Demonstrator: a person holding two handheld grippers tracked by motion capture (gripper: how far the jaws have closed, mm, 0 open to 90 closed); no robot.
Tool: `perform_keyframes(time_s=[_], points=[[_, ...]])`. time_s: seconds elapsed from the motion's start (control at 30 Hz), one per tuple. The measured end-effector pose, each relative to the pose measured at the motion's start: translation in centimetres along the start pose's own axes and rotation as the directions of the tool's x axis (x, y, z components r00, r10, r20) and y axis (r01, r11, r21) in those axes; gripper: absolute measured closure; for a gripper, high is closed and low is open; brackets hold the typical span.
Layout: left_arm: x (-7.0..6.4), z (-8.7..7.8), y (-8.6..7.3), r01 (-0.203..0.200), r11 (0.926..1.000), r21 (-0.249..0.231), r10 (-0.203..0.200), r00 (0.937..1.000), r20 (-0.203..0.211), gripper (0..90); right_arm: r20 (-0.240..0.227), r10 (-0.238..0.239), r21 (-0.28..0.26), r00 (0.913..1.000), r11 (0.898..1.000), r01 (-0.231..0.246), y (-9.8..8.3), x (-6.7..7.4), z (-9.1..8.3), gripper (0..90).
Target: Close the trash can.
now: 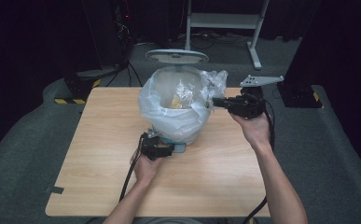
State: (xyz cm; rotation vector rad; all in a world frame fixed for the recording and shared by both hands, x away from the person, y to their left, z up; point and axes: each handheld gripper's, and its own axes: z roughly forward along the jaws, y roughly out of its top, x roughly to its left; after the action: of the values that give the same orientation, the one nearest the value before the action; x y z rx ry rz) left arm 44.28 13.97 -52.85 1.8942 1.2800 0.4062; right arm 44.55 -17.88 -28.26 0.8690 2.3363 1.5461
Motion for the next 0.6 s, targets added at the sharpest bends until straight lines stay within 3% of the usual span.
perform_keyframes(time_s=[0.6], points=[[0.0,0.0,0.0,-0.004,1.0000,0.001,0.004,1.0000,-0.003,17.2,-0.026,0.000,0.016,0.9997,1.000,0.000,1.5,0.1,1.3,88.8]])
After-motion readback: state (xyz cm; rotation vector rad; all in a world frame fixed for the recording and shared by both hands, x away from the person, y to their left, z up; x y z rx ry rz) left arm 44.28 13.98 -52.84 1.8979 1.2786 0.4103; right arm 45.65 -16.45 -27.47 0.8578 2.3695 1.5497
